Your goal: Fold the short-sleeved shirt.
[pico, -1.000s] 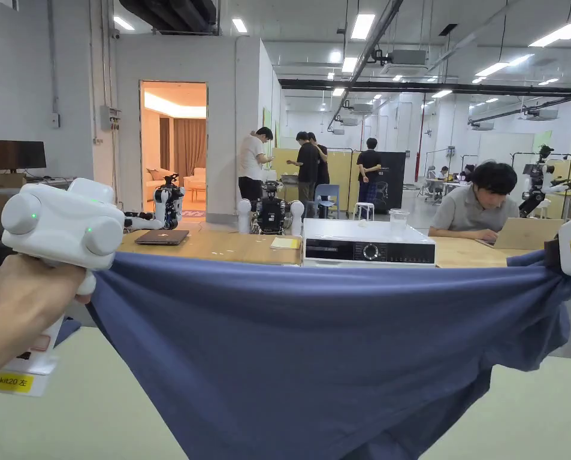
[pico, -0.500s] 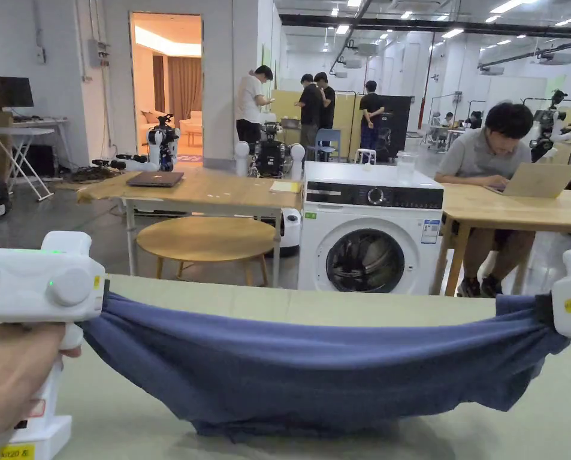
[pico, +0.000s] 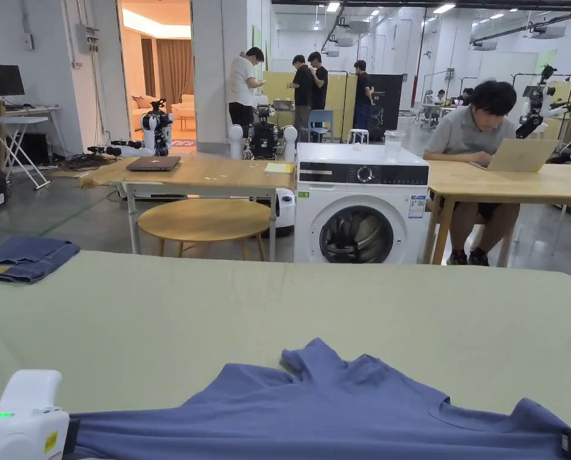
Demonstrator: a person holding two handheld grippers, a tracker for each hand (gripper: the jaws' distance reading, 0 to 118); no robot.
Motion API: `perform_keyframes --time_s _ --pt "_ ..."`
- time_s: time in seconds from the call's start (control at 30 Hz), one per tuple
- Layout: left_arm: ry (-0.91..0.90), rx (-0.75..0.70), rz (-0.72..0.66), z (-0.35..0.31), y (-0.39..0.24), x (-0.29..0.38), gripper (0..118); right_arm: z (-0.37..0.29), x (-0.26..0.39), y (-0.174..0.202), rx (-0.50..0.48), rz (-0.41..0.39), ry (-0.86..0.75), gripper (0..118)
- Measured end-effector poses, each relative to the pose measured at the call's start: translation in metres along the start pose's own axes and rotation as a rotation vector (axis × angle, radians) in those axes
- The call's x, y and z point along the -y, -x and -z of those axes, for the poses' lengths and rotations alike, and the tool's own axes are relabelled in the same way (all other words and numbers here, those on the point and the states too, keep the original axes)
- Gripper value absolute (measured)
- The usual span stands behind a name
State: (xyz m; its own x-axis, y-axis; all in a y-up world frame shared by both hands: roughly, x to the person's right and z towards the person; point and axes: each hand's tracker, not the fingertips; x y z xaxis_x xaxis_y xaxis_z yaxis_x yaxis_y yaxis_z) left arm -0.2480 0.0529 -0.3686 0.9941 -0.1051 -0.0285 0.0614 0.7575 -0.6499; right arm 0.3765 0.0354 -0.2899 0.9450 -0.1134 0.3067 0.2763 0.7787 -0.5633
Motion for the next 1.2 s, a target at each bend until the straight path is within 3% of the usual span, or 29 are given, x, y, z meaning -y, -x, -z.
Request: perform_keyframes --time_s 0.3,0.6,0.7,0.73,0.77,0.8,0.83,0.97,1.0,1.03,1.07,1.1,1.13,1.17,1.2 --pt "0.057 0.097 -0.066 -0.068 0.028 0.091 0 -0.084 0.107 -0.036 -0.036 0.051 0.049 4" --pt "0.112 0.108 -0.076 -0.051 0.028 0.132 0 -0.065 0.141 -0.044 -0.015 0.087 0.11 4" --pt "0.101 0.124 -0.114 -0.049 0.029 0.138 2 -0.068 0.145 -0.036 -0.005 0.087 0.125 11" --pt "0.098 0.129 -0.121 -0.049 0.03 0.139 18 -0.07 0.146 -0.034 0.007 0.084 0.117 32" --pt "0.097 0.136 -0.128 -0.049 0.031 0.139 49 -0.071 0.146 -0.031 0.019 0.08 0.109 66" --pt "0.107 0.143 -0.137 -0.051 0.029 0.141 88 -0.073 0.146 -0.028 0.016 0.081 0.107 103" --pt "0.113 0.134 -0.144 -0.052 0.028 0.142 109 -0.075 0.146 -0.023 0.017 0.08 0.107 118" --pt "0.039 0.074 -0.135 -0.074 0.019 0.146 109 -0.087 0.147 0.017 -0.015 -0.026 0.056 118" --pt "0.013 0.051 -0.133 -0.081 0.015 0.147 103 -0.091 0.149 0.031 -0.012 -0.072 0.04 118" --pt "0.0 0.038 -0.14 -0.089 0.012 0.149 78 -0.097 0.153 0.047 0.001 -0.108 0.013 112" --pt "-0.011 0.032 -0.147 -0.095 0.013 0.152 44 -0.104 0.158 0.061 -0.012 -0.131 -0.023 98" --pt "-0.01 0.033 -0.149 -0.101 0.01 0.155 7 -0.111 0.166 0.053 -0.028 -0.146 -0.047 69" --pt "0.002 0.042 -0.15 -0.102 0.01 0.157 0 -0.115 0.171 0.064 -0.041 -0.15 -0.06 18" --pt "0.019 0.065 -0.165 -0.102 0.01 0.162 0 -0.118 0.177 0.075 -0.058 -0.146 -0.066 1" --pt "0.019 0.077 -0.184 -0.103 0.013 0.168 0 -0.119 0.184 0.086 -0.074 -0.132 -0.07 1"
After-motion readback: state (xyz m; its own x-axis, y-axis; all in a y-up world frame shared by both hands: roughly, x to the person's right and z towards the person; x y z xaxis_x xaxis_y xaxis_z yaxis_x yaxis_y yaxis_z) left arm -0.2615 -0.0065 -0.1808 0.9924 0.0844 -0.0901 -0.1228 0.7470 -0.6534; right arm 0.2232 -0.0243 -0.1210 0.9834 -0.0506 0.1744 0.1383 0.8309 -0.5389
